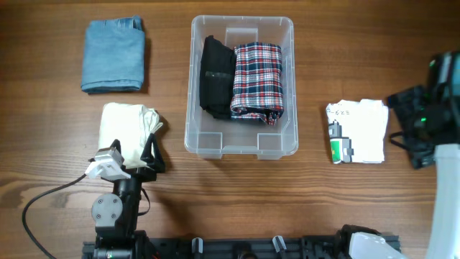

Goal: Pack container
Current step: 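Move the right gripper to the white printed package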

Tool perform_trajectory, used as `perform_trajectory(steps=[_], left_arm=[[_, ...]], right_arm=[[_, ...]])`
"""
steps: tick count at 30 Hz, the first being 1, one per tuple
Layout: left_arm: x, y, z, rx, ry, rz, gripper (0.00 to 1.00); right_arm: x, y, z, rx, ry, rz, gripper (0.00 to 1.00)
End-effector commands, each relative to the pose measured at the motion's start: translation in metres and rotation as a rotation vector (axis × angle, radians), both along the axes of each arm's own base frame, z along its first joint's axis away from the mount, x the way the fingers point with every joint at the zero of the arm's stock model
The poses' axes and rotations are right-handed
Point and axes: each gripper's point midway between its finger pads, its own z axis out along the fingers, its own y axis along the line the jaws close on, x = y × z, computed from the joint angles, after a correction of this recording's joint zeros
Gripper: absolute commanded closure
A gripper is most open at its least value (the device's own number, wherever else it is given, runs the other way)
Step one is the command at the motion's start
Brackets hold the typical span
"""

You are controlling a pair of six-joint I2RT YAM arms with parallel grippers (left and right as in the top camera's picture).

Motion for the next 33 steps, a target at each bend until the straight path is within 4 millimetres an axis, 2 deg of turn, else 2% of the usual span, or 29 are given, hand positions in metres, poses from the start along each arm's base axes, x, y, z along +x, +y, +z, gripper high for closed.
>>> perform_trajectory(steps=[1,3,7,14,20,24,29,33], left_arm=[[0.000,0.000,-0.003,0.019,0.007,-0.006,0.00],[0.000,0.000,-0.003,0.019,0.007,-0.006,0.00],[0.000,0.000,-0.003,0.019,0.007,-0.006,0.00],[0.000,0.000,-0.003,0.019,0.007,-0.006,0.00],[0.000,0.000,-0.003,0.019,0.007,-0.006,0.00],[0.000,0.000,-0.003,0.019,0.007,-0.006,0.00],[0.000,0.000,-0.003,0.019,0.007,-0.006,0.00],[0.000,0.000,-0.003,0.019,0.007,-0.006,0.00]], right_arm=[[-0.001,0.023,-0.053,0.153,0.027,-0.022,0.00],[0.000,0.028,-0.080,0.188,0.041,-0.021,0.00],[-0.010,0.031,-0.112,0.215,0.079,-0.084,0.00],[-0.020,0.020,-0.147,0.151,0.106,-0.135,0.00],[-0.025,0.018,-0.179,0.147,0.096,-0.158,0.00],[-0.023,0.018,-0.189,0.143,0.075,-0.155,0.00],[-0.007,0.010,-0.189,0.101,0.020,-0.118,0.00],[0.001,0.008,-0.196,0.099,0.016,-0.117,0.00]])
